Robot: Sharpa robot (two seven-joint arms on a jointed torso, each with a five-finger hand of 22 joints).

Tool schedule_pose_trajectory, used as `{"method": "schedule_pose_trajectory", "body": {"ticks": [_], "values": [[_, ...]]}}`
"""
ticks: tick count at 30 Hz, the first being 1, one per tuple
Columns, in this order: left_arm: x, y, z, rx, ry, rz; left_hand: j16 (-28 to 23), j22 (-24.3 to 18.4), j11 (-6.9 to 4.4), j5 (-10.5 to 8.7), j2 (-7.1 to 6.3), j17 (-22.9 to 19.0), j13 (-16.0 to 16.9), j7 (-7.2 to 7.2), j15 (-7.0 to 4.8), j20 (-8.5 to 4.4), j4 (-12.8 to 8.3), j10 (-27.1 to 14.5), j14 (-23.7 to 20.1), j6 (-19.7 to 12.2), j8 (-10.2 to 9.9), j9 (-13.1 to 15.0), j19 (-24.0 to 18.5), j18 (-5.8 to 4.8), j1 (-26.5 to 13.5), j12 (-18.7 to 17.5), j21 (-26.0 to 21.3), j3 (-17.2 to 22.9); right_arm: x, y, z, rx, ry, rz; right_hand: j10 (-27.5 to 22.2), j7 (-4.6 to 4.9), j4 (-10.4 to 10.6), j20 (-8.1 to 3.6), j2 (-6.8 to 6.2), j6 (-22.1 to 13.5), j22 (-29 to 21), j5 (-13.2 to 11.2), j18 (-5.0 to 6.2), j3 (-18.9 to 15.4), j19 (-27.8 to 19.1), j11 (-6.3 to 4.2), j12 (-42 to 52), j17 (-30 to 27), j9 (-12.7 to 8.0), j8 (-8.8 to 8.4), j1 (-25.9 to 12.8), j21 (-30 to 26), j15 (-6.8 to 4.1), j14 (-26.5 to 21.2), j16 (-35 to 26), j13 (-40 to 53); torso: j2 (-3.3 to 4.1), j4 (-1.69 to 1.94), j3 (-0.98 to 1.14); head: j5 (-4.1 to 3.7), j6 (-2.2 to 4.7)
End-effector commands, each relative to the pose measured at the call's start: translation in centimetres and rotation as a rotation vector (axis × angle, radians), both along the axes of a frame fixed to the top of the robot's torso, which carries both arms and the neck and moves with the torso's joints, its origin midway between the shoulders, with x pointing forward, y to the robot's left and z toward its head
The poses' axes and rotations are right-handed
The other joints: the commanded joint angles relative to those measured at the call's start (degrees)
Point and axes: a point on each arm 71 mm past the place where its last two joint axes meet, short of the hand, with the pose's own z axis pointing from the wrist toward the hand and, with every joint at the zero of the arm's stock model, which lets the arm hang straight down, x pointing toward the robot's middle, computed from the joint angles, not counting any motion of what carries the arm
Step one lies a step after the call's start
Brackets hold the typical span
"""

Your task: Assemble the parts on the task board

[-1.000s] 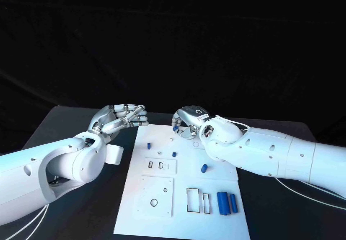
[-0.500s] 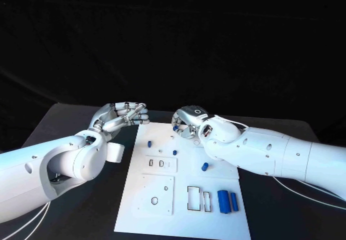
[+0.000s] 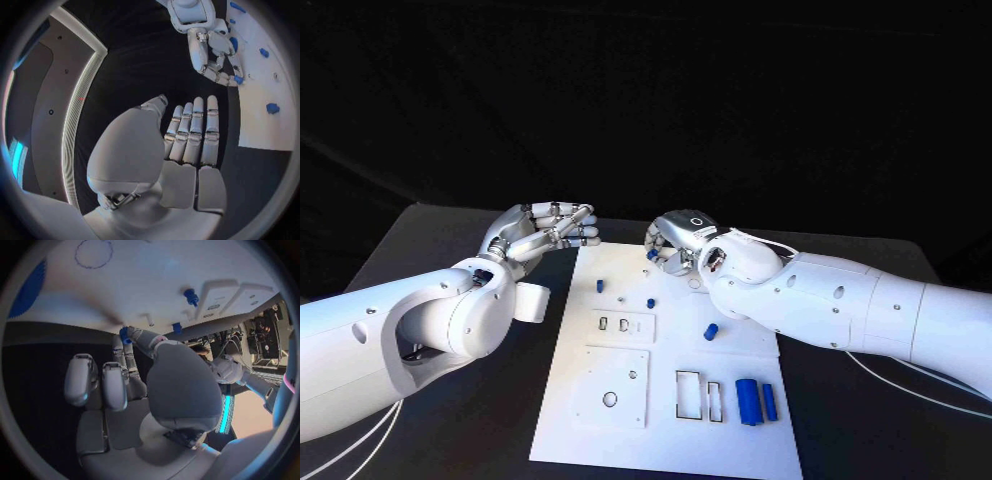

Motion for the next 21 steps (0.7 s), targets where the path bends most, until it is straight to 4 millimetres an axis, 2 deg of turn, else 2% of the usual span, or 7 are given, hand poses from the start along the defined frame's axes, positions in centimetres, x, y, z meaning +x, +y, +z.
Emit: {"method": "schedule_pose_trajectory", "body": {"ticks": [1, 6, 16, 21], "values": [[-0.03, -0.23, 0.20, -0.006, -0.013, -0.018, -0.29, -0.08, 0.50, -0.24, -0.32, 0.06, -0.04, 0.46, 0.35, 0.15, -0.01, -0.07, -0.22, -0.43, -0.26, 0.02, 0.17, 0.72, 0.30, -0.26, -0.14, 0.23, 0.06, 0.05, -0.26, -0.015, 0.014, 0.002, -0.73, 0.23, 0.07, 0.09, -0.26, -0.82, -0.21, -0.09, -0.48, 0.79, -0.63, -0.16, -0.73, -0.24, 0.39, -0.31, -0.59, -0.35, 0.43, 2.16, 0.04, 0.06, 0.08, 0.07, -0.02, 0.01, 0.07], [-0.02, -0.20, 0.21, -0.006, -0.013, -0.018, -0.29, -0.08, 0.50, -0.24, -0.32, 0.06, -0.04, 0.46, 0.35, 0.15, -0.01, -0.07, -0.22, -0.43, -0.26, 0.02, 0.17, 0.72, 0.30, -0.26, -0.14, 0.23, 0.22, 0.13, -0.33, -0.019, 0.019, -0.002, -4.67, 1.35, 0.09, 1.09, -1.60, -3.20, -2.71, -0.42, 0.10, 1.69, -2.52, 1.20, -2.31, -2.75, 0.65, -1.44, -1.48, -2.18, 1.58, 1.41, -1.15, -0.86, 0.13, 0.07, -0.03, 0.09, 0.09], [0.02, -0.16, 0.23, -0.005, -0.013, -0.018, -0.29, -0.08, 0.50, -0.24, -0.32, 0.06, -0.04, 0.46, 0.35, 0.15, -0.01, -0.07, -0.22, -0.43, -0.26, 0.02, 0.17, 0.72, 0.30, -0.26, -0.14, 0.23, 0.24, 0.05, -0.44, -0.028, 0.029, -0.005, -5.59, 1.48, -0.02, 1.38, -2.06, -3.58, -3.53, -0.56, 0.32, 1.78, -3.13, 1.43, -2.13, -3.46, 0.84, -1.59, -1.59, -2.84, 1.78, 1.18, -1.51, -1.15, 0.17, -0.11, -0.06, 0.31, -0.09], [0.05, -0.14, 0.23, -0.005, -0.012, -0.017, -0.29, -0.08, 0.50, -0.24, -0.32, 0.06, -0.04, 0.46, 0.35, 0.15, -0.01, -0.07, -0.22, -0.43, -0.26, 0.02, 0.17, 0.72, 0.30, -0.26, -0.14, 0.23, 0.12, 0.11, -0.42, -0.026, 0.029, 0.001, -5.81, 1.50, -0.03, 1.44, -2.30, -3.70, -3.63, -0.60, 0.34, 1.68, -3.20, 1.48, -2.10, -3.63, 0.89, -1.65, -1.70, -2.94, 1.83, 1.13, -1.59, -1.22, 0.20, -0.04, -0.06, 0.22, -0.16]]}}
